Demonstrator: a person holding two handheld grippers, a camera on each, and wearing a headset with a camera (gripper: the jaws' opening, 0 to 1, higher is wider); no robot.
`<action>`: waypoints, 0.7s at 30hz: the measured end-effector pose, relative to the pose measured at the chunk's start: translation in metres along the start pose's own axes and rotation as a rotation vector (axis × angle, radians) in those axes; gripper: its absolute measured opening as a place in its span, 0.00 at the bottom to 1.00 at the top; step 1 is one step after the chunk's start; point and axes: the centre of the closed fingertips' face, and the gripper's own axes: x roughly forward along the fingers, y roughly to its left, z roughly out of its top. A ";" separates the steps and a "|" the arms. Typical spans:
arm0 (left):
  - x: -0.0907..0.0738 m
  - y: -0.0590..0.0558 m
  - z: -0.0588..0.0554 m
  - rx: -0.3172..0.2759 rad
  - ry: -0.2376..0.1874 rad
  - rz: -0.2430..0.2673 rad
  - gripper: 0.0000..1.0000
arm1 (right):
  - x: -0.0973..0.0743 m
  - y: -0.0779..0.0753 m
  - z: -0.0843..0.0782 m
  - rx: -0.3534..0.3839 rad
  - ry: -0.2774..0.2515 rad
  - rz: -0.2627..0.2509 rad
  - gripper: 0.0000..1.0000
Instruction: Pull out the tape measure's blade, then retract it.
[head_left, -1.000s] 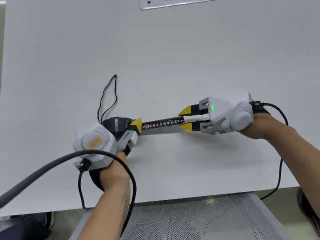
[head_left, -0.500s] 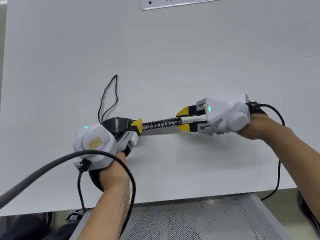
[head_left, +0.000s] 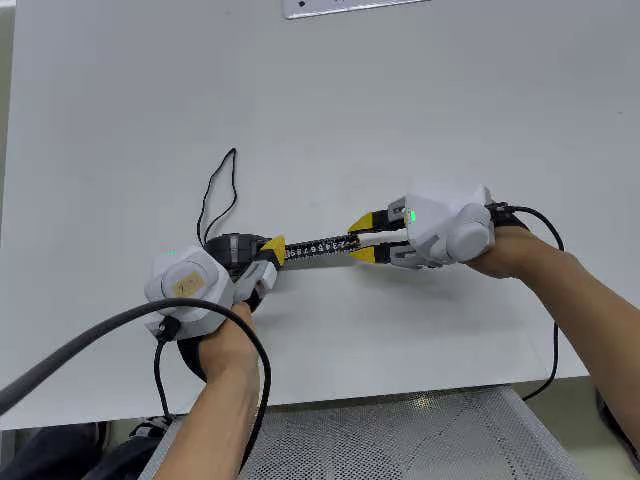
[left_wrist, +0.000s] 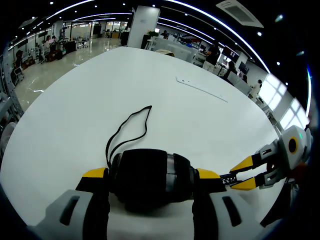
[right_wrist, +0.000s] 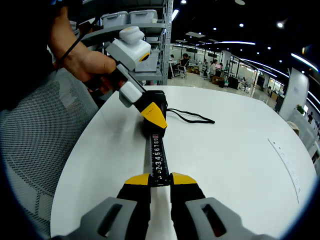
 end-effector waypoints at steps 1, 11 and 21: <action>0.000 0.000 0.000 0.000 0.000 0.000 0.64 | 0.000 0.000 0.000 0.000 0.000 0.000 0.12; -0.001 -0.001 0.000 -0.005 0.001 -0.005 0.64 | 0.005 0.001 0.001 0.007 -0.003 0.003 0.12; 0.000 0.001 0.000 -0.014 0.003 -0.012 0.64 | 0.008 0.000 0.002 0.014 -0.005 0.009 0.12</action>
